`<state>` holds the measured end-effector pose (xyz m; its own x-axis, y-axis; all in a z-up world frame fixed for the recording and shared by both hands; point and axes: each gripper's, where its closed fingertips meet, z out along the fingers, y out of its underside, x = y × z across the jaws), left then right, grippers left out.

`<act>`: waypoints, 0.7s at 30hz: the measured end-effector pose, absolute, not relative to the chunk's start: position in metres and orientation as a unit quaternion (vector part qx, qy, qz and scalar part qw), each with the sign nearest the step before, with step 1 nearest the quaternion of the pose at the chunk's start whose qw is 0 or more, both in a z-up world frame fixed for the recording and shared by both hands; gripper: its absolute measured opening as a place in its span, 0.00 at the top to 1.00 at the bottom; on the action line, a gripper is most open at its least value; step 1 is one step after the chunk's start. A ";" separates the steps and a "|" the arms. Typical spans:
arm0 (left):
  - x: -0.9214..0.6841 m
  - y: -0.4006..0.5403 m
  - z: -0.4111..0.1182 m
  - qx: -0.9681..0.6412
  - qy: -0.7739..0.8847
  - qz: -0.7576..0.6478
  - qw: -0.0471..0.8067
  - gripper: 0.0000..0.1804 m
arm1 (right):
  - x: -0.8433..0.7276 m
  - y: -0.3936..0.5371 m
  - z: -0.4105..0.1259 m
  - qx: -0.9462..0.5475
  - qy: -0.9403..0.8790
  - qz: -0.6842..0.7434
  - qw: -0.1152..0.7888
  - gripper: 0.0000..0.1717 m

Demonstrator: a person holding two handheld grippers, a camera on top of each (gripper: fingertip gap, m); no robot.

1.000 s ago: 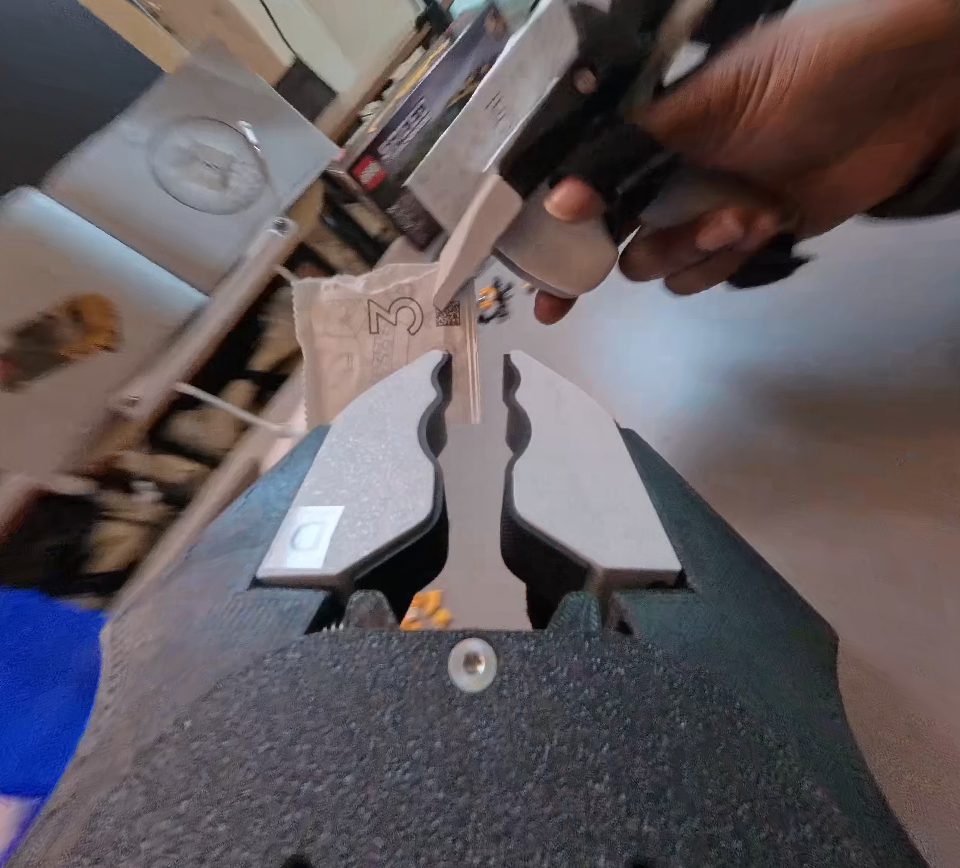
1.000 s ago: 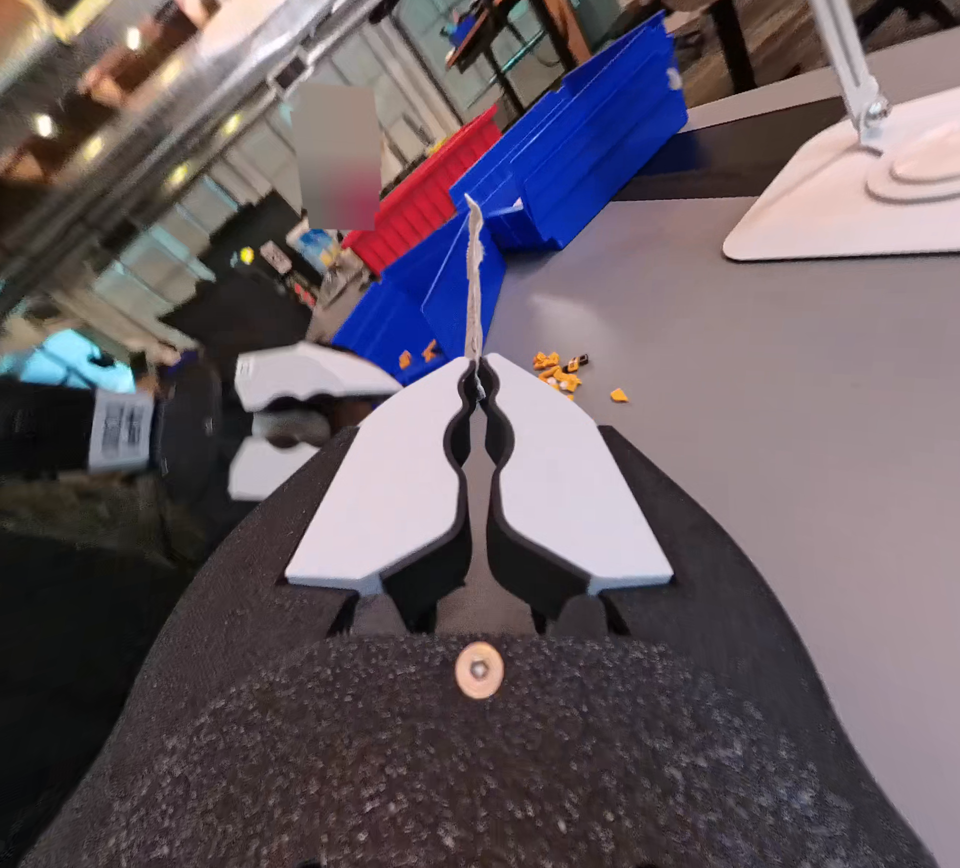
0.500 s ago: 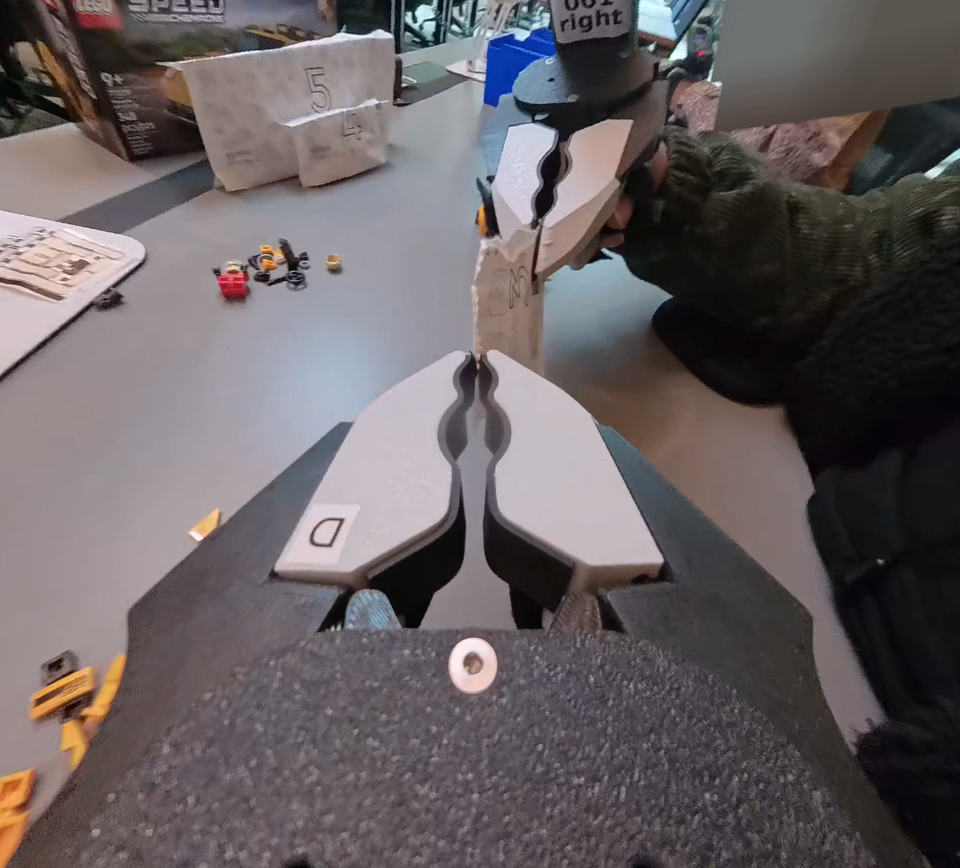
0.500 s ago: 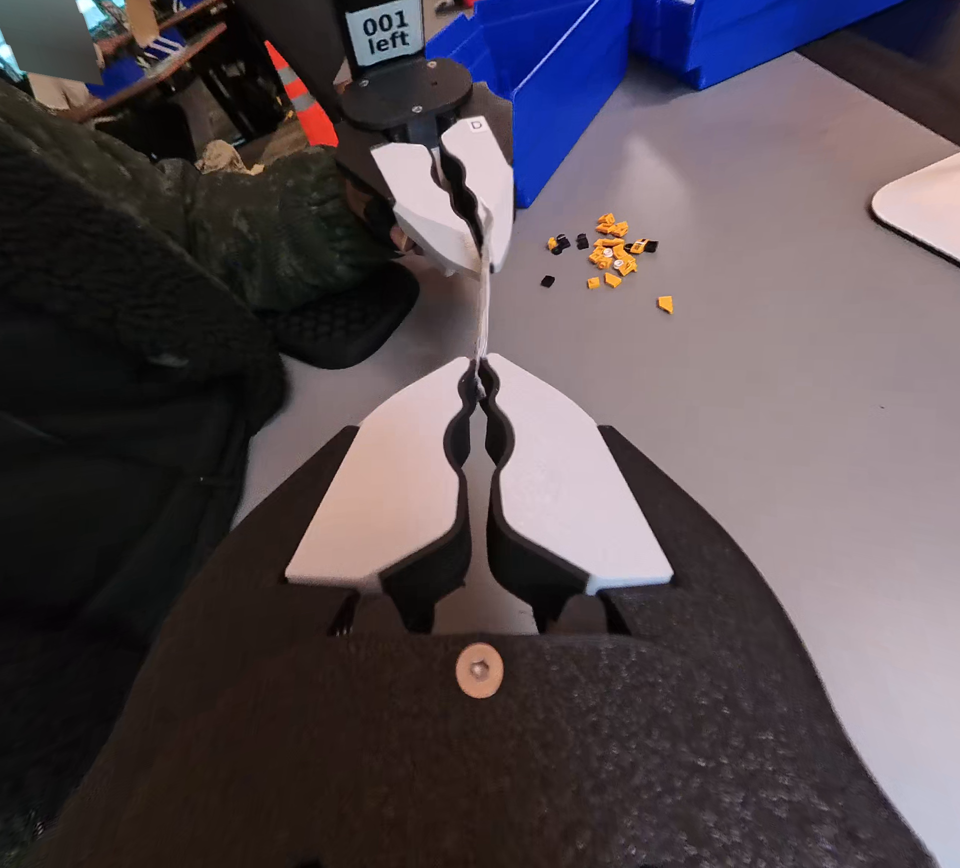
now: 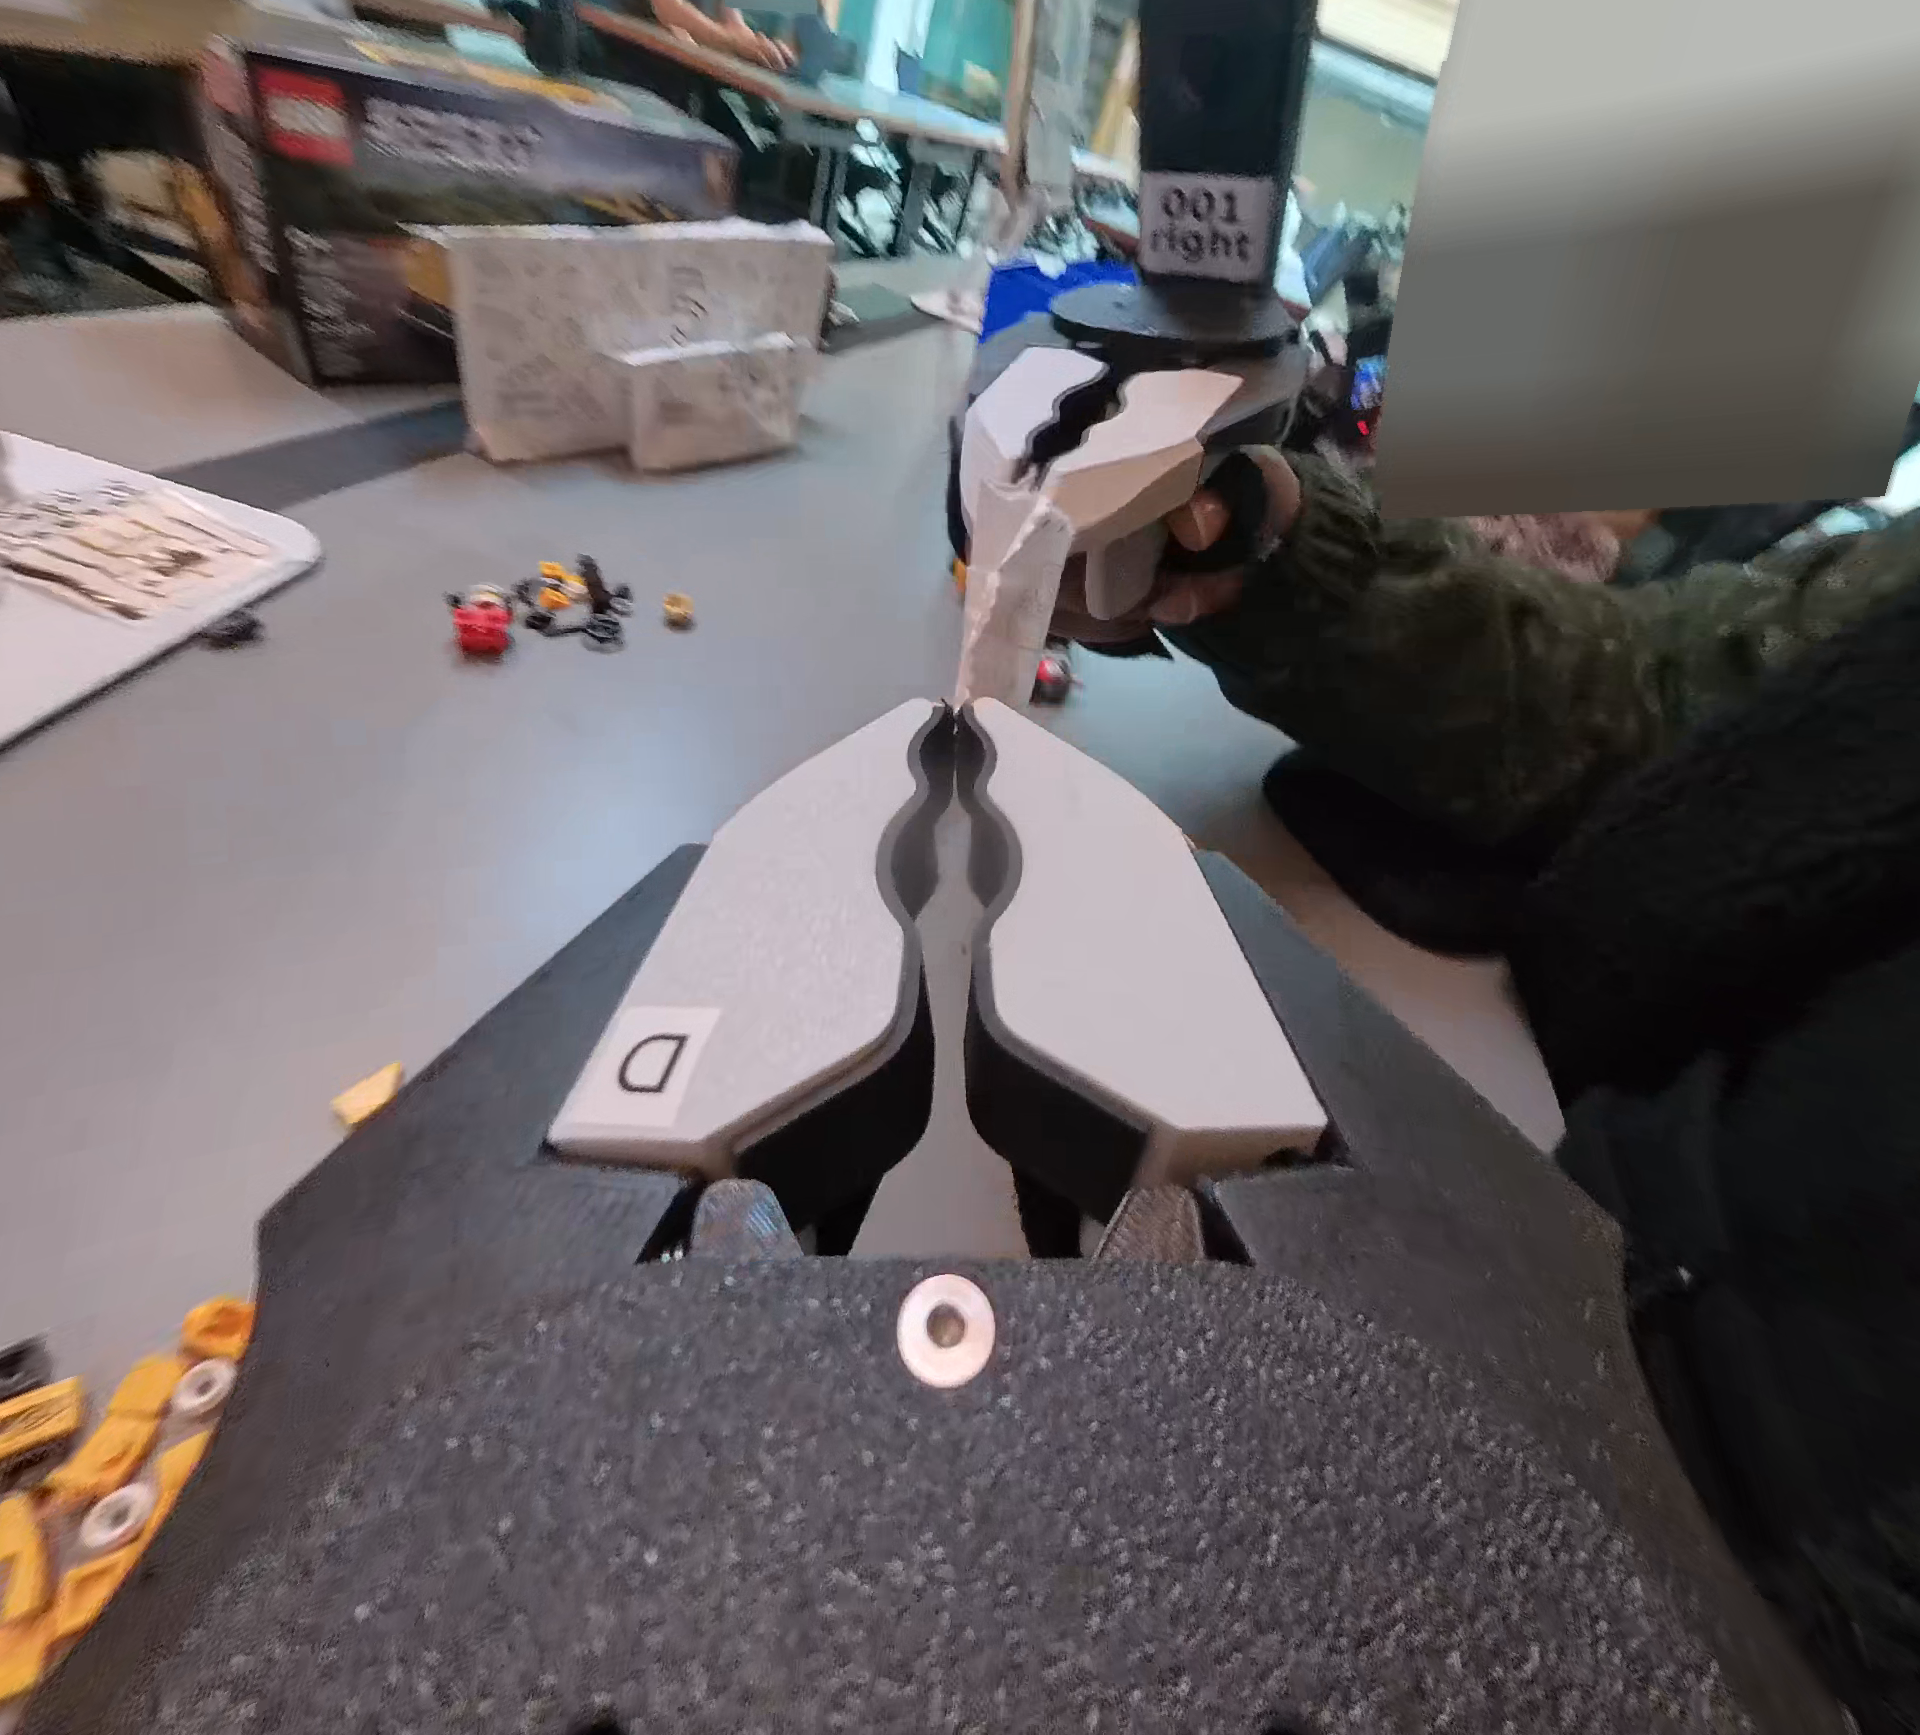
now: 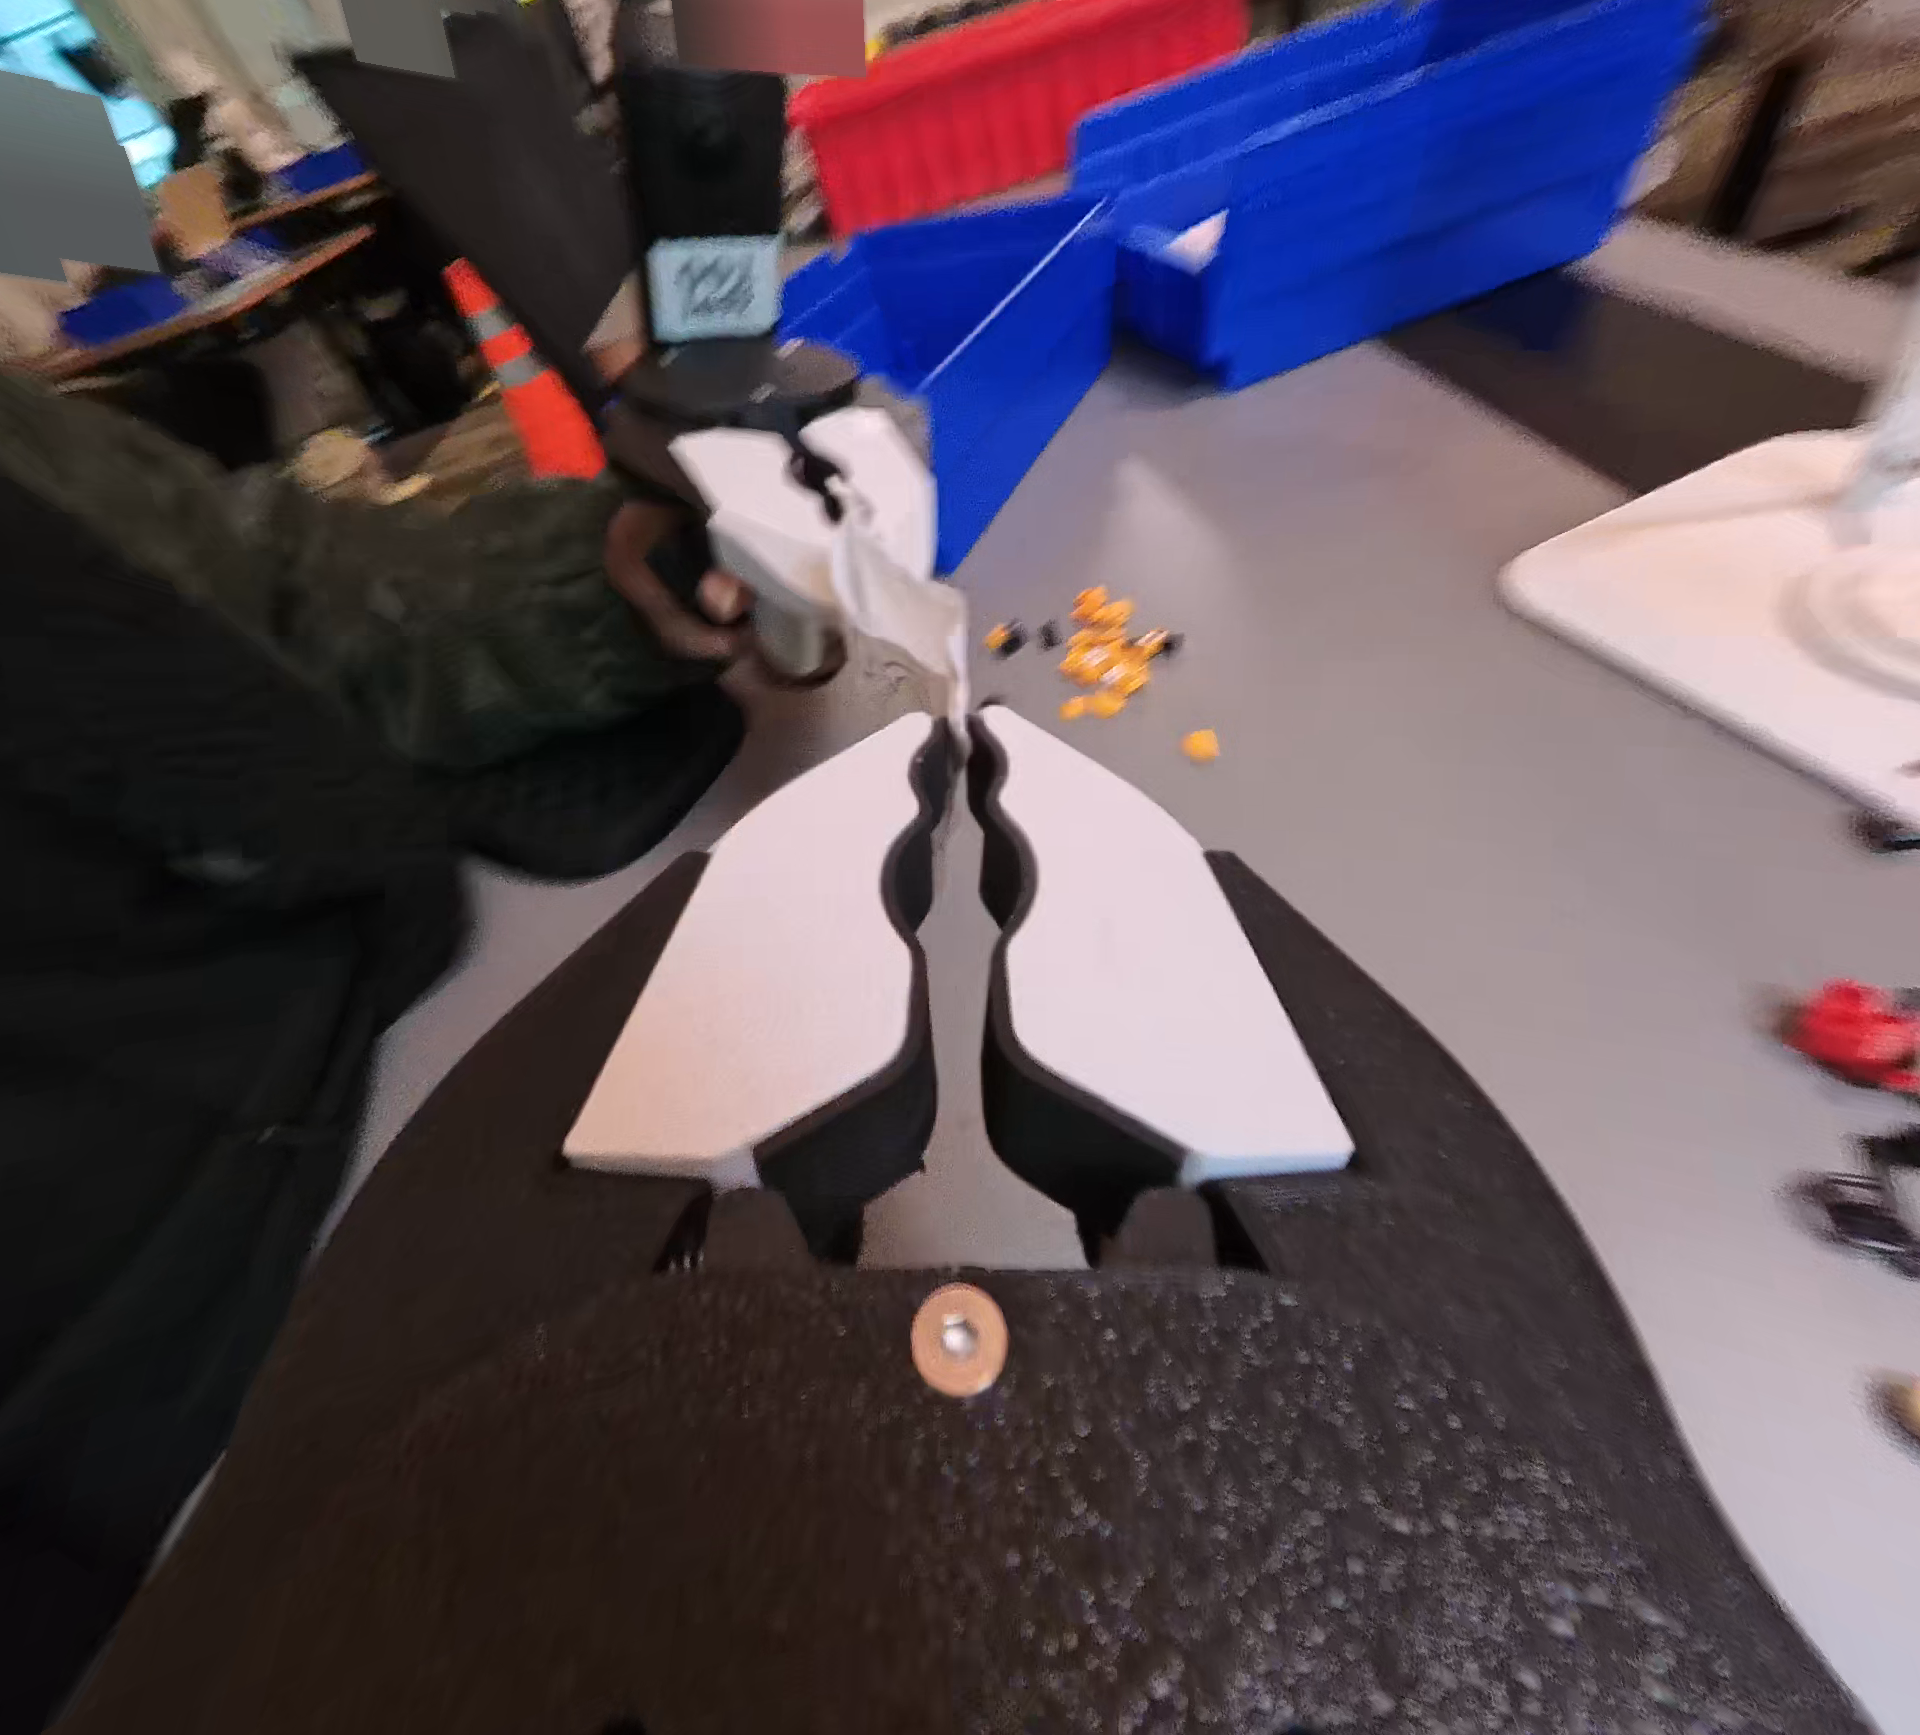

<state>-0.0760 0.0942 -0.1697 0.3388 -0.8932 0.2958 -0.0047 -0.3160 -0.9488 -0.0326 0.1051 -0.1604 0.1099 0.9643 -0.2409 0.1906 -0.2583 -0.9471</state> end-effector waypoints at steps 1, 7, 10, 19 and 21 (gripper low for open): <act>-0.081 0.099 -0.165 -0.663 0.322 -0.464 0.491 1.00 | -0.031 0.120 -0.150 -0.632 -0.438 0.466 0.438 0.95; -0.096 0.109 -0.160 -0.661 0.271 -0.471 0.517 1.00 | 0.001 0.243 -0.091 -0.689 -0.267 0.231 0.633 0.99; -0.099 0.109 -0.162 -0.665 0.269 -0.460 0.523 1.00 | 0.013 0.298 -0.077 -0.717 -0.165 0.159 0.658 1.00; -0.109 0.114 -0.162 -0.674 0.244 -0.453 0.530 1.00 | -0.013 0.369 -0.098 -0.743 -0.083 0.075 0.660 1.00; -0.111 0.115 -0.162 -0.675 0.240 -0.450 0.532 1.00 | -0.018 0.371 -0.100 -0.744 -0.084 0.068 0.659 1.00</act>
<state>-0.1107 0.1153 -0.1625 0.4790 -0.8039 0.3525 0.1553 -0.3176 -0.9354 -0.0184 0.3710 -0.0995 0.9767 0.2146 0.0105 0.0361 -0.1160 -0.9926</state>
